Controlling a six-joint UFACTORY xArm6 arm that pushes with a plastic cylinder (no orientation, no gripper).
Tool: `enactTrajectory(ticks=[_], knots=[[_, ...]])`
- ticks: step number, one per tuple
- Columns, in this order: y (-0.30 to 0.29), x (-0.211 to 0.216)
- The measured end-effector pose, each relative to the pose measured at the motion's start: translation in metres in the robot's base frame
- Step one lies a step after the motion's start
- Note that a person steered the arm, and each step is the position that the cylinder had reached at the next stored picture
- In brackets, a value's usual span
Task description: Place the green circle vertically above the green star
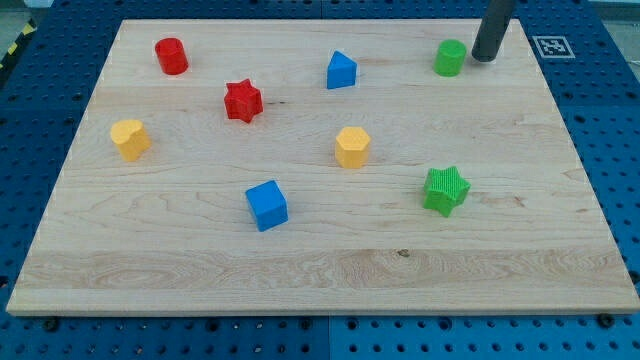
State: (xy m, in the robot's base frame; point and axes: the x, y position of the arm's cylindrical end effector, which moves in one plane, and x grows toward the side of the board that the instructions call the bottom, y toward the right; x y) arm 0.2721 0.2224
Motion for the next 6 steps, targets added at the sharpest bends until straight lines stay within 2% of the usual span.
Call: enactTrajectory(ticks=[2, 4, 5, 6], knots=[[-0.007, 0.0], [-0.043, 0.037], [-0.044, 0.031], [-0.044, 0.007]])
